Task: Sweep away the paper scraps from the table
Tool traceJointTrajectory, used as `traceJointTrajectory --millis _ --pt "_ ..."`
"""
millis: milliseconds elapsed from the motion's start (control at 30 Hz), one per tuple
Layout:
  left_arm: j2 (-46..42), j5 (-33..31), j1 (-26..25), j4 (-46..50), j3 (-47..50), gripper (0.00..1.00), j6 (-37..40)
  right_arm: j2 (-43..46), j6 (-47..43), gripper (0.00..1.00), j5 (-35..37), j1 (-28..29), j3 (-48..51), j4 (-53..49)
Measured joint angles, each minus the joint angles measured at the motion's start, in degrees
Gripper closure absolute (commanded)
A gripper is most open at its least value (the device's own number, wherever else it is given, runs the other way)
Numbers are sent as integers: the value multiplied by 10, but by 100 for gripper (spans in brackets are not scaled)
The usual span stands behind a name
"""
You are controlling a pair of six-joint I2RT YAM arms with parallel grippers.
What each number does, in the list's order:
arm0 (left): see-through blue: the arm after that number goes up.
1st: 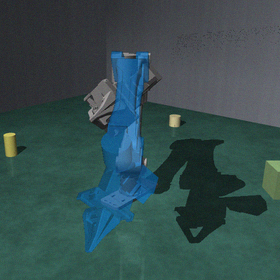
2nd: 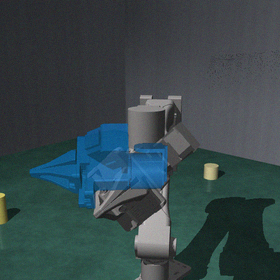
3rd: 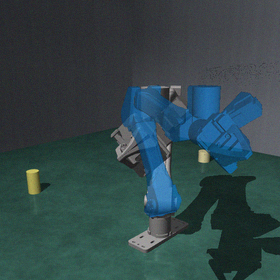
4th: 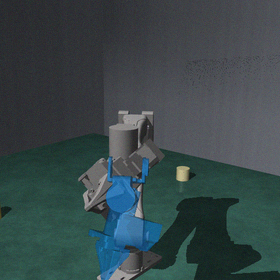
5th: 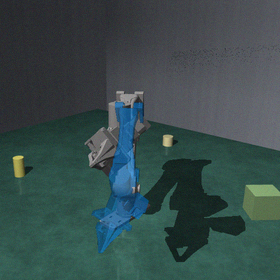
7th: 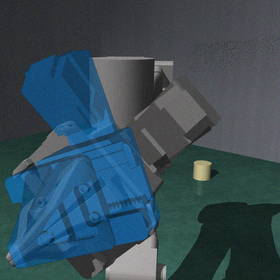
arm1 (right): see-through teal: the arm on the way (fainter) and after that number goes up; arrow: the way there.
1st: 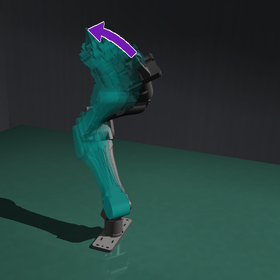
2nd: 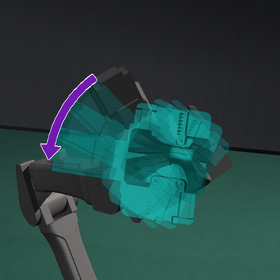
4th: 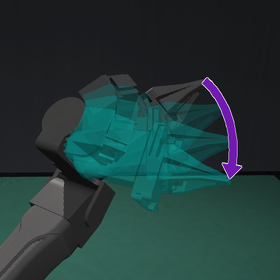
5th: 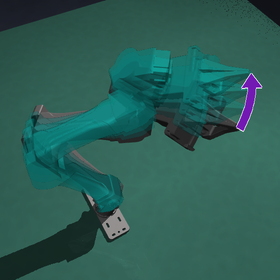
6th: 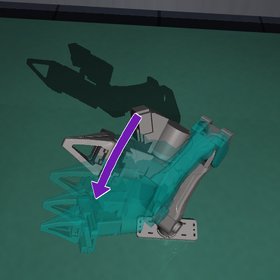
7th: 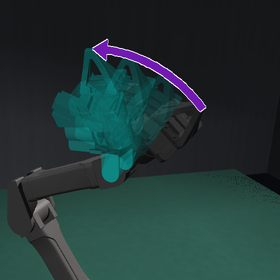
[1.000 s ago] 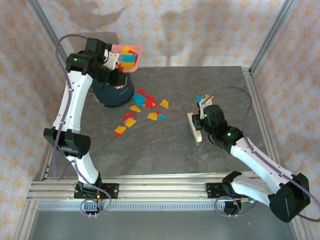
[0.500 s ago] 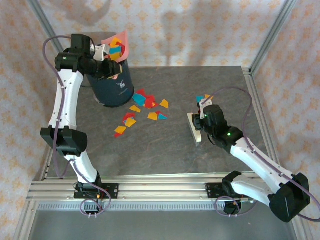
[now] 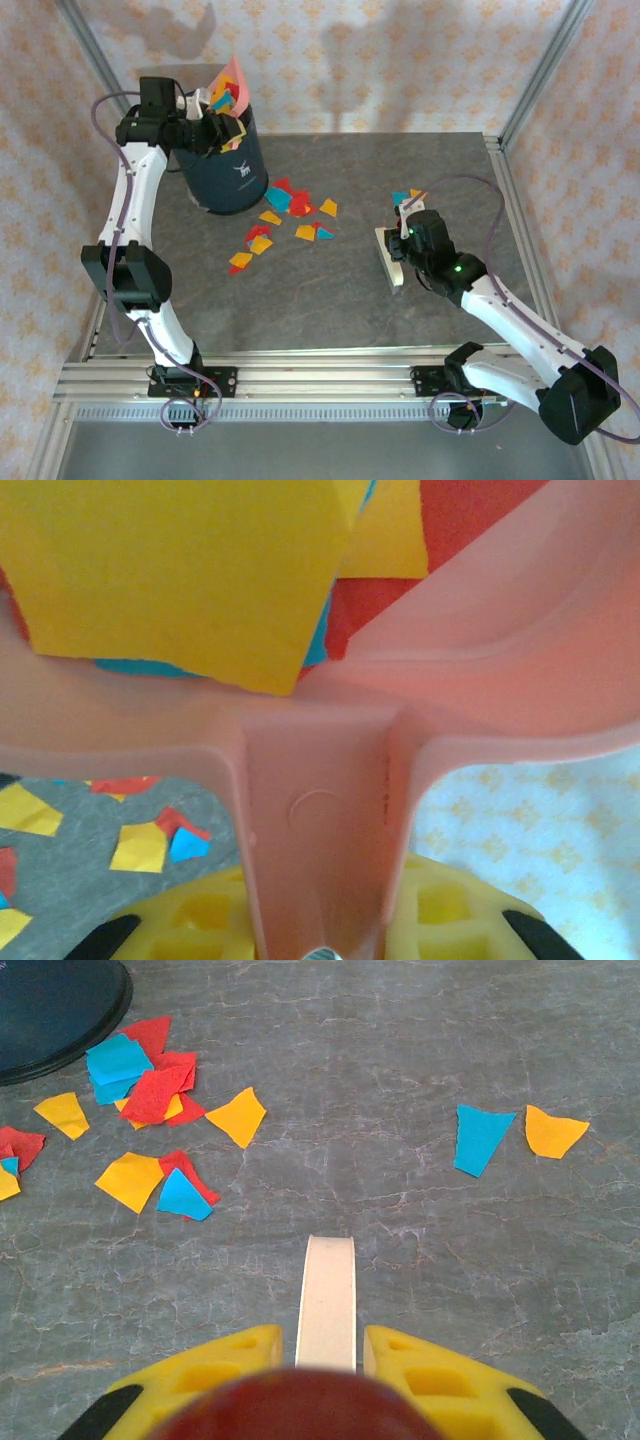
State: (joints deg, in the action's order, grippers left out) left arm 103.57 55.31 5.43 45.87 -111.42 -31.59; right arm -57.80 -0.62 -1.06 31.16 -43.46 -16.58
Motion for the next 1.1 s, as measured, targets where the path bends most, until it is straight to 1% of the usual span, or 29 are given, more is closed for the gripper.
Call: traceJointTrajectory --millis 300,567,767,967,1100 --pt "-4 33 6 -155 77 100 -132 0 2 100 0 0 0 0" --pt "-19 56 7 -327 165 100 -274 0 2 100 0 0 0 0" --pt "-29 60 7 -460 216 100 -385 0 6 100 0 0 0 -1" --pt "-46 60 7 -556 253 100 -465 0 8 100 0 0 0 -1" --pt "-58 60 7 -607 277 100 -502 0 9 100 0 0 0 -1"
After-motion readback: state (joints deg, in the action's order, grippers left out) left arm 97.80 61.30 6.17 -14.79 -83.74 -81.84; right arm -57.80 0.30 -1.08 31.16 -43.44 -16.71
